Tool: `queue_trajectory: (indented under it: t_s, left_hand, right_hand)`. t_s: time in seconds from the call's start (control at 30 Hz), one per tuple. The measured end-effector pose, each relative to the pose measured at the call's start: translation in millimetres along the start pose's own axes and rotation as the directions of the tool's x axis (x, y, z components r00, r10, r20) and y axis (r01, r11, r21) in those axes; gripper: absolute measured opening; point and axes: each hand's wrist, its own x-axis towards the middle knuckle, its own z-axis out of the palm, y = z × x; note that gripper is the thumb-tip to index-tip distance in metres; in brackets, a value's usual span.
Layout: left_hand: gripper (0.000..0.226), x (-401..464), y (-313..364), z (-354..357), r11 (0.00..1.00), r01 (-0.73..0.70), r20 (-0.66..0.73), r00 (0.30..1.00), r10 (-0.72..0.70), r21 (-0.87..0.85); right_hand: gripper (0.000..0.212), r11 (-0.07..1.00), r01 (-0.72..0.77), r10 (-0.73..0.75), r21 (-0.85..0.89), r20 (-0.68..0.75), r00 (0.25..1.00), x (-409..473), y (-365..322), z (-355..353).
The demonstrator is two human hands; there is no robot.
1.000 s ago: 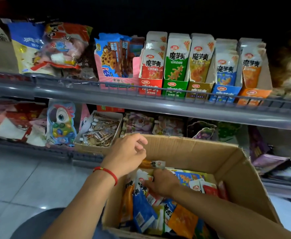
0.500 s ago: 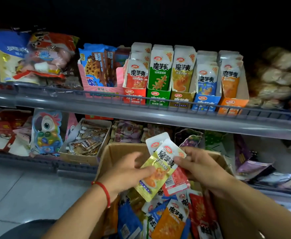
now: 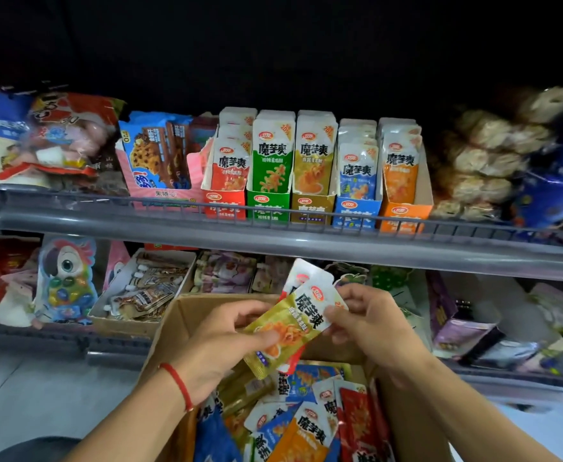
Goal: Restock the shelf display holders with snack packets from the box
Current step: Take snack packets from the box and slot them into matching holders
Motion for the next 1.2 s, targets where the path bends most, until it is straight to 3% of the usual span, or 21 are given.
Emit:
queue_trajectory:
  t_s: [0.1,0.2,0.4,0.53,0.6,0.7,0.77,0.83,0.9,1.03,1.1,1.2]
  left_hand:
    - [0.029,2.9,1.0,-1.5,0.982,0.016,0.05,0.999,-0.007,-0.186]
    - [0.033,3.5,2.0,3.2,0.967,0.023,0.133,0.991,0.012,-0.255]
    - [0.022,8.0,-5.0,9.8,0.998,-0.05,0.049,0.998,0.051,-0.023]
    - [0.022,8.4,-0.2,0.5,0.997,-0.07,-0.019,0.997,0.069,-0.037]
    - [0.021,11.0,2.6,-4.1,0.995,-0.095,-0.072,0.993,0.093,-0.032]
    - [0.016,14.6,7.7,-8.9,0.99,-0.138,-0.12,0.983,0.137,-0.001]
    - [0.015,14.6,11.8,-10.7,0.989,-0.147,-0.125,0.981,0.147,0.012]
    - [0.016,13.7,15.0,-12.4,0.989,-0.148,-0.125,0.981,0.148,0.006]
    - [0.016,12.5,18.5,-14.3,0.988,-0.152,-0.125,0.981,0.149,-0.011]
    - [0.016,14.4,21.6,-21.2,0.987,-0.157,-0.132,0.979,0.153,-0.021]
    - [0.016,15.1,22.5,-24.7,0.986,-0.163,-0.128,0.979,0.158,-0.026]
    - [0.016,16.0,22.8,-28.7,0.985,-0.168,-0.127,0.978,0.163,-0.036]
  right_hand:
    - [0.007,0.999,0.041,-0.04,0.023,-0.04,0.998,1.4,-3.8,-9.1]
    - [0.007,0.997,0.06,-0.057,0.042,-0.057,0.997,2.8,-6.8,-14.4]
    - [0.009,0.999,0.035,-0.036,-0.014,-0.066,0.997,8.7,-0.9,-9.6]
    - [0.009,0.977,0.145,-0.169,-0.154,-0.159,0.973,12.3,-23.6,-24.3]
    - [0.013,0.936,0.243,-0.305,-0.254,-0.244,0.921,19.9,-49.2,-38.6]
    - [0.007,0.837,0.403,-0.536,-0.371,-0.406,0.74,42.5,-101.6,-58.4]
    - [0.006,0.764,0.435,-0.638,-0.477,-0.457,0.619,69.3,-135.3,-66.7]
    - [0.014,0.702,0.409,-0.695,-0.583,-0.437,0.571,99.6,-160.0,-68.9]
    - [0.019,0.662,0.361,-0.706,-0.657,-0.386,0.594,127.9,-174.5,-66.3]
    - [0.022,0.527,0.244,-0.64,-0.814,-0.191,0.744,174.6,-172.4,-47.6]
    - [0.027,0.472,0.181,-0.595,-0.863,-0.161,0.787,188.9,-165.3,-39.2]
    - [0.029,0.384,0.1,-0.641,-0.918,-0.186,0.745,199.1,-161.5,-32.4]
